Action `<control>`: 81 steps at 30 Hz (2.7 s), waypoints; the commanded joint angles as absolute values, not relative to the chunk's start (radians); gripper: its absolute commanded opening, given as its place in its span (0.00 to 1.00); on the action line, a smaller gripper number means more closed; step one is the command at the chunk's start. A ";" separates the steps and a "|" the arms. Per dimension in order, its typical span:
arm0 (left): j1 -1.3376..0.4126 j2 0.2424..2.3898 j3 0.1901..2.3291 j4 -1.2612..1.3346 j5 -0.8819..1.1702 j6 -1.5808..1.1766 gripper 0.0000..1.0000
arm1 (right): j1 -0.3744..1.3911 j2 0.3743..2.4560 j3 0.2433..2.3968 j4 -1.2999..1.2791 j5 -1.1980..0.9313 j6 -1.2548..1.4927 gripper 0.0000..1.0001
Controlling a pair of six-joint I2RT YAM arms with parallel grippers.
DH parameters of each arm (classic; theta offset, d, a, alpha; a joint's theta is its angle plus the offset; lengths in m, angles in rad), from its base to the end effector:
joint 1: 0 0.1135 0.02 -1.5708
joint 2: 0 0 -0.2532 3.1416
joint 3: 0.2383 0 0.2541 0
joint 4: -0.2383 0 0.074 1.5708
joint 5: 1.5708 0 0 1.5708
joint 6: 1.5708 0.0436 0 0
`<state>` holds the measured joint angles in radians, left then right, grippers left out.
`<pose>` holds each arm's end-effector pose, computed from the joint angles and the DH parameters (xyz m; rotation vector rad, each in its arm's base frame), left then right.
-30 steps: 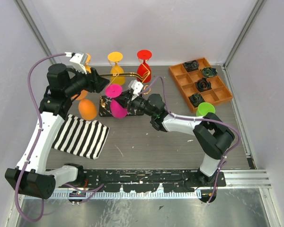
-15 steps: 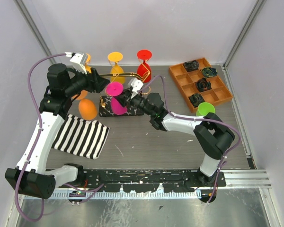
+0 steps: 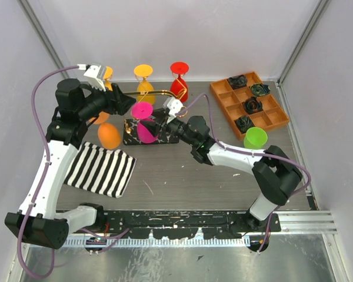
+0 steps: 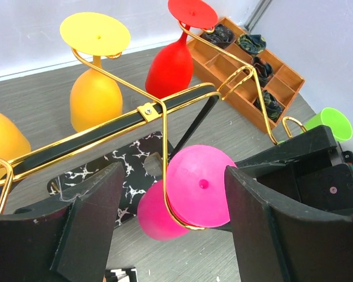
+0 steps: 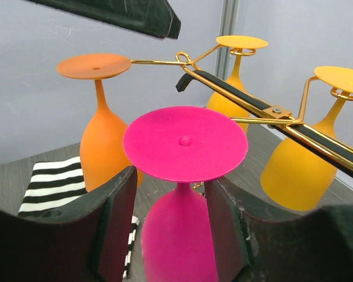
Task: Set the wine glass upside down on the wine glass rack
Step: Turn the wine glass upside down at the wine rack, then move the wine glass to the center of the board.
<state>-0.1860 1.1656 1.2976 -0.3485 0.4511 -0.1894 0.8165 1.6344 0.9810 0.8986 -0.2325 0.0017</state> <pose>0.2595 -0.0682 0.4138 0.3262 1.7855 -0.6701 0.2540 0.2849 0.2920 -0.7293 1.1739 0.8429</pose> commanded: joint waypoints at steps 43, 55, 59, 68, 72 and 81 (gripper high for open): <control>-0.187 0.480 0.873 -0.624 0.178 -0.170 0.91 | 0.812 1.029 0.698 -0.443 0.656 0.712 0.94; -0.187 0.432 0.847 -0.645 0.138 -0.159 0.93 | 0.808 0.983 0.740 -0.646 0.857 0.893 1.00; -0.187 0.426 0.840 -0.653 0.137 -0.159 0.94 | 0.810 0.934 0.824 -0.609 0.782 0.731 1.00; -0.187 0.429 0.859 -0.689 0.129 -0.175 0.94 | 0.752 0.899 1.012 -0.581 0.861 0.426 1.00; -0.187 0.422 0.852 -0.695 0.130 -0.178 0.94 | 0.591 0.984 1.098 -0.586 0.745 0.368 1.00; -0.187 0.421 0.843 -0.709 0.130 -0.176 0.95 | 0.160 1.079 1.150 -0.511 0.511 0.388 1.00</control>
